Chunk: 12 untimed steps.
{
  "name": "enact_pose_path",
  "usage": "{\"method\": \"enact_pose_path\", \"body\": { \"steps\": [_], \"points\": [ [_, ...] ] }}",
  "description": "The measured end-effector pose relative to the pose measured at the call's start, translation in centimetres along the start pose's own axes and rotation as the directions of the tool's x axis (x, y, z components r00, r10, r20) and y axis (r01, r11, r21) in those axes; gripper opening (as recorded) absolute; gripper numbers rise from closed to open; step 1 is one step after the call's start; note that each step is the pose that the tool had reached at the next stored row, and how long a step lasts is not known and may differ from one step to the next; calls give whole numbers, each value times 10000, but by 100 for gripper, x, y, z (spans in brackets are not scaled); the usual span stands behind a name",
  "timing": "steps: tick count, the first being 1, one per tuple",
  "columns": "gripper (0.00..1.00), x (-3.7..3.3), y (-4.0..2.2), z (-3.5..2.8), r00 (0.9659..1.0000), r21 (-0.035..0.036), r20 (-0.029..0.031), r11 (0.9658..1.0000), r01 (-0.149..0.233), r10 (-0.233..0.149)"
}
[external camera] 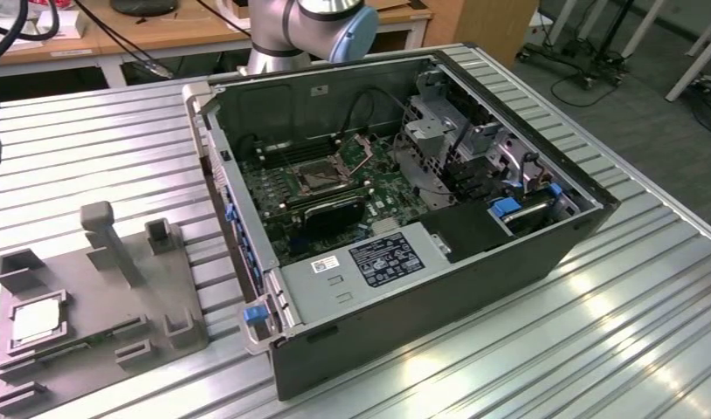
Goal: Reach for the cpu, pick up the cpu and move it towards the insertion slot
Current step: 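Reach for the cpu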
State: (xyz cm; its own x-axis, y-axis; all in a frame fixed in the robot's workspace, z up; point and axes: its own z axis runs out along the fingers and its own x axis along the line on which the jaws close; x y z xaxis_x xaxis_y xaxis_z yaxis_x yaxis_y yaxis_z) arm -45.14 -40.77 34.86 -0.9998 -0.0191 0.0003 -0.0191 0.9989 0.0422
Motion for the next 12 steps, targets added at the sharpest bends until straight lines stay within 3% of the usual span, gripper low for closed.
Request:
{"method": "enact_pose_path", "body": {
  "steps": [6,12],
  "points": [
    [65,8,-43,93,10000,-7,-3,10000,1,-1],
    [65,15,-204,197,10000,-19,-4,10000,63,-63]
  ]
}}
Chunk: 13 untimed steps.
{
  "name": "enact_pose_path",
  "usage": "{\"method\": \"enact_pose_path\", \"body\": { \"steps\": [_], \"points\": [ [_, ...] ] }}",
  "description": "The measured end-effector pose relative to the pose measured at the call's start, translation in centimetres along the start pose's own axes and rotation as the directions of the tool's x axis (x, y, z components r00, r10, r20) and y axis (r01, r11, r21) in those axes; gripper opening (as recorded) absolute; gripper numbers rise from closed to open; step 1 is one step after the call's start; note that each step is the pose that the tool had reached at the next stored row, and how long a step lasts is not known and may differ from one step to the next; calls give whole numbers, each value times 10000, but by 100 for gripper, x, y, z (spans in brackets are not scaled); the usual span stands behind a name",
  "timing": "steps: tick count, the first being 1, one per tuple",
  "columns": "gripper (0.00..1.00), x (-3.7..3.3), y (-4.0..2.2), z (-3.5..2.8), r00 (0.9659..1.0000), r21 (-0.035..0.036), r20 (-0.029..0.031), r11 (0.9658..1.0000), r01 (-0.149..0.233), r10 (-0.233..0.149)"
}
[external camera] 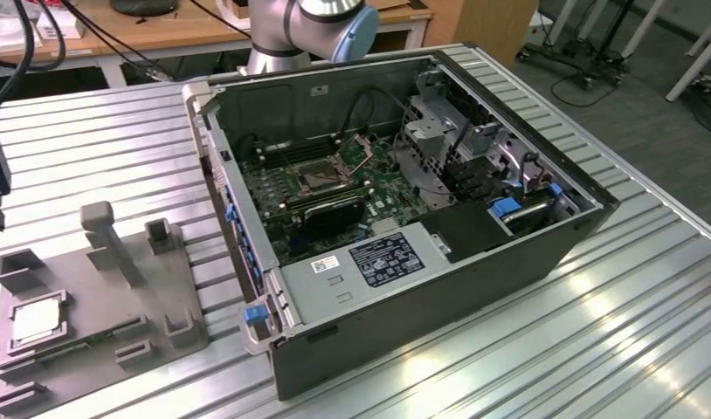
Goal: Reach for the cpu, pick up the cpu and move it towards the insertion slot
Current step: 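Reach for the cpu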
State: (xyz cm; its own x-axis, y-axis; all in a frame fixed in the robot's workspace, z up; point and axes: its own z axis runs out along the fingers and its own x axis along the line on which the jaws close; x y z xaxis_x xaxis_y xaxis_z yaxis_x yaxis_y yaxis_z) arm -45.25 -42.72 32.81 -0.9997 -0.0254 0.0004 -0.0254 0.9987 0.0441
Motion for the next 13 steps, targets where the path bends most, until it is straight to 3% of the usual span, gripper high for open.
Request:
{"method": "enact_pose_path", "body": {
  "steps": [4,9,13],
  "points": [
    [65,3,-70,70,10000,-7,-5,10000,87,-87],
    [66,4,-76,159,10000,-79,-4,9999,89,-89],
    [78,3,-80,227,10000,-170,-1,9998,90,-90]
  ]
}}
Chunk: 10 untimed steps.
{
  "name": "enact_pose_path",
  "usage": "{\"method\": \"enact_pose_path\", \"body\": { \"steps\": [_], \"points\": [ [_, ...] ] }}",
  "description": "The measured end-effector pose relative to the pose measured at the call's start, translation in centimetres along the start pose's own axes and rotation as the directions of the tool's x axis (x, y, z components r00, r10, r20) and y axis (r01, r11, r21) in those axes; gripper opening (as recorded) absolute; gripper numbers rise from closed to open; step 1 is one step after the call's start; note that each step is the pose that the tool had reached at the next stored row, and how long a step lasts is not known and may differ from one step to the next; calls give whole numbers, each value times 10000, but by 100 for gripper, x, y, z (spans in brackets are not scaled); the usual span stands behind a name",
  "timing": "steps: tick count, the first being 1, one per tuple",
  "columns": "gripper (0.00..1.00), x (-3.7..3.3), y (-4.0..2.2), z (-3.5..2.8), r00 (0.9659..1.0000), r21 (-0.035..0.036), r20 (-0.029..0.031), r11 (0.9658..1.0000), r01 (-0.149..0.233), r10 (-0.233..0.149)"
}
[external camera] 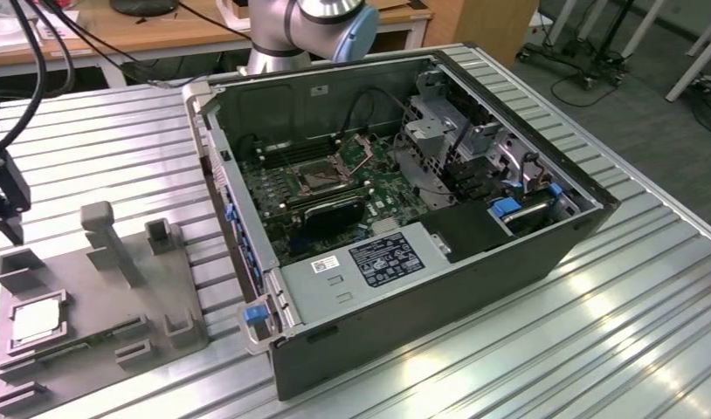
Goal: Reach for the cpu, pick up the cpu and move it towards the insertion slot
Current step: 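Reach for the cpu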
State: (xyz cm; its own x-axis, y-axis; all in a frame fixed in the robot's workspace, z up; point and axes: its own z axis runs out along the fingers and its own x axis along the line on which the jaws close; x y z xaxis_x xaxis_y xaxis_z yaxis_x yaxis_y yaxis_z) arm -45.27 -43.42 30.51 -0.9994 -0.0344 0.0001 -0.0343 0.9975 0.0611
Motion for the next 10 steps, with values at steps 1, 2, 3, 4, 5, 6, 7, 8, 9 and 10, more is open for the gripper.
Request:
{"method": "enact_pose_path", "body": {
  "steps": [1,2,3,4,5,6,7,8,9,10],
  "points": [
    [78,0,-1,16,10000,-23,1,10000,0,0],
    [78,0,-2,32,10000,-43,2,10000,-1,1],
    [78,0,-3,39,10000,-69,2,10000,0,0],
    [78,1,-3,40,10000,-90,0,10000,0,0],
    [78,0,-2,40,10000,-95,2,10000,0,0],
    [78,0,-2,40,10000,-96,2,10000,-1,1],
    [78,0,-3,41,10000,-98,3,10000,-1,1],
    [78,0,-3,41,10000,-140,5,9999,0,0],
    [78,0,-3,41,10000,-182,6,9998,0,0],
    [78,0,-3,41,10000,-182,6,9998,0,0]
  ]
}}
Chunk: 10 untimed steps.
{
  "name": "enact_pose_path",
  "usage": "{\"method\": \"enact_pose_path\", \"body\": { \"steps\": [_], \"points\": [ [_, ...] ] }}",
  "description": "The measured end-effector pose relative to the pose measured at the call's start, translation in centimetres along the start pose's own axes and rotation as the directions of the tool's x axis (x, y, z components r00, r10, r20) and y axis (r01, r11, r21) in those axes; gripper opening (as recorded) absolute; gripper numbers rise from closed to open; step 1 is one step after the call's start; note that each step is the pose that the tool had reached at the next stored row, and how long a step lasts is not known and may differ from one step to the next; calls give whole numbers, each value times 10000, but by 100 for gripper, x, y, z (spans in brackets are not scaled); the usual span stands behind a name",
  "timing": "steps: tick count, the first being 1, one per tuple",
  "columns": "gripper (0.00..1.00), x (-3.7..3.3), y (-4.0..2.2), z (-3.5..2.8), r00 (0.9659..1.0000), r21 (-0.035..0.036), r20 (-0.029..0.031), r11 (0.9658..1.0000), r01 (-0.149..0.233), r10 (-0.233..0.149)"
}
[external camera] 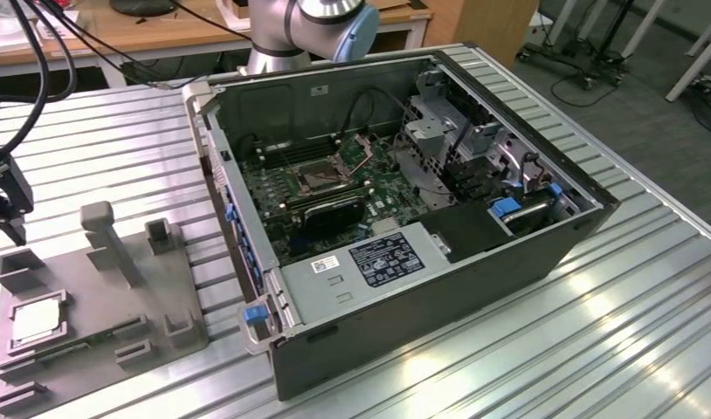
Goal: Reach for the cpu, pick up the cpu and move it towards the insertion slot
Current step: 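Reach for the cpu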
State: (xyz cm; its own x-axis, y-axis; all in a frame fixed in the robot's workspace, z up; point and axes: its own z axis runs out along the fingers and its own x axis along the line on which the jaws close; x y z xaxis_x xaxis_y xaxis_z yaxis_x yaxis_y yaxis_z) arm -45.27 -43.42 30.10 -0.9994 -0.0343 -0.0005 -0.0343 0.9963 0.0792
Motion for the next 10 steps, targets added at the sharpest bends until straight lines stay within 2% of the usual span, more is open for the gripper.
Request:
{"method": "enact_pose_path", "body": {
  "steps": [10],
  "points": [
    [78,0,-3,31,10000,-18,0,10000,0,0]
  ]
}}
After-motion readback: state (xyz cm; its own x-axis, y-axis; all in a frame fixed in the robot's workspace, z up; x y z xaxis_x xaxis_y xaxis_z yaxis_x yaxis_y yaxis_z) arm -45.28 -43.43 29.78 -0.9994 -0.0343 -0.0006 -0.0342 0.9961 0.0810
